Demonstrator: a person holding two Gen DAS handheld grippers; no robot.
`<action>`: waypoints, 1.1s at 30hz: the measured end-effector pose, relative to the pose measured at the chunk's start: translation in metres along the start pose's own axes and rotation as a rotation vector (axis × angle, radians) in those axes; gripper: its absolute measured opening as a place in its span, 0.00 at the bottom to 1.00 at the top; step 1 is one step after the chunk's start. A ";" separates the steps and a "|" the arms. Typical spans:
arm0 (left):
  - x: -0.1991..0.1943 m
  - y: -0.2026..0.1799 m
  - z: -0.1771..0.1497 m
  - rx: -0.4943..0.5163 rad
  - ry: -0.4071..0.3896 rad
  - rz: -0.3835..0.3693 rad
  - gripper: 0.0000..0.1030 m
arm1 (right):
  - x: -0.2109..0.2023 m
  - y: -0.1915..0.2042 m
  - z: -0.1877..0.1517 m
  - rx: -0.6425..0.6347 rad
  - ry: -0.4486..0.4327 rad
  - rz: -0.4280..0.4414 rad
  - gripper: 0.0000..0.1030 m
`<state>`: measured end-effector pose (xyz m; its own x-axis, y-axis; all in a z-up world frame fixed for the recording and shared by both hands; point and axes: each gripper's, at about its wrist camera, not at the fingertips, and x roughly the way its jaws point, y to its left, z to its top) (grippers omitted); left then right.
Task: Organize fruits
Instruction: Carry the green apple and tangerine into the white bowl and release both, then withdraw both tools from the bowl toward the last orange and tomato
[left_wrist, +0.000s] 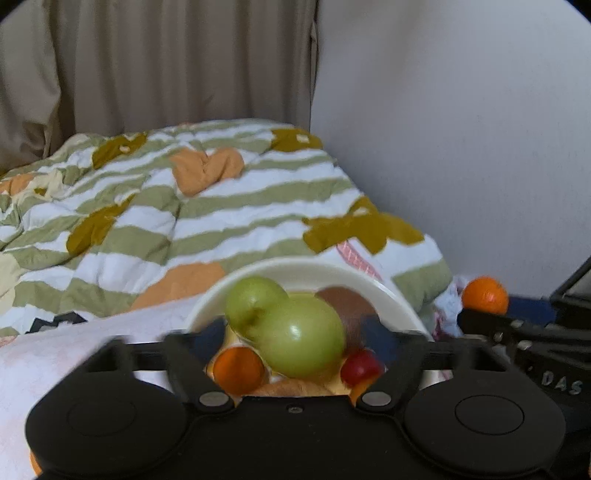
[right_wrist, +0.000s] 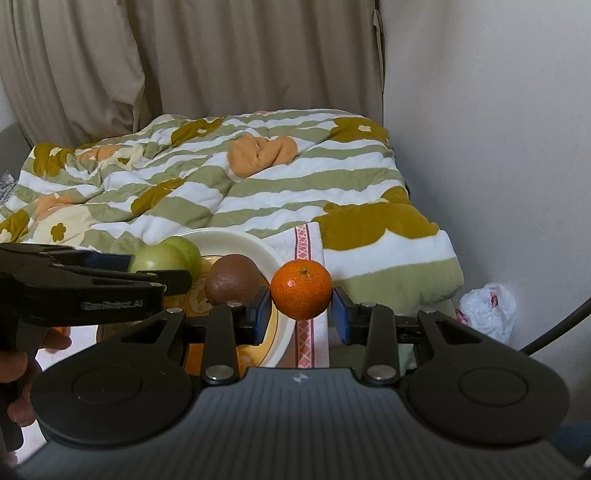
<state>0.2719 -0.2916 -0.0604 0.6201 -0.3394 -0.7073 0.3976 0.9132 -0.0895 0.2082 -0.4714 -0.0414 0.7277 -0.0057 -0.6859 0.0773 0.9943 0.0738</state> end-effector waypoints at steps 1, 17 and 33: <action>-0.004 0.001 0.001 -0.003 -0.018 0.000 0.96 | 0.000 0.000 0.000 0.001 0.000 0.000 0.49; -0.046 0.036 -0.004 -0.100 -0.060 0.108 0.96 | 0.020 0.012 0.005 -0.075 0.033 0.092 0.49; -0.075 0.052 -0.036 -0.174 -0.045 0.195 0.96 | 0.035 0.017 0.000 -0.092 0.017 0.120 1.00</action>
<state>0.2213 -0.2101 -0.0372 0.7047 -0.1589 -0.6914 0.1475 0.9861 -0.0763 0.2345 -0.4545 -0.0639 0.7159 0.1153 -0.6886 -0.0733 0.9932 0.0902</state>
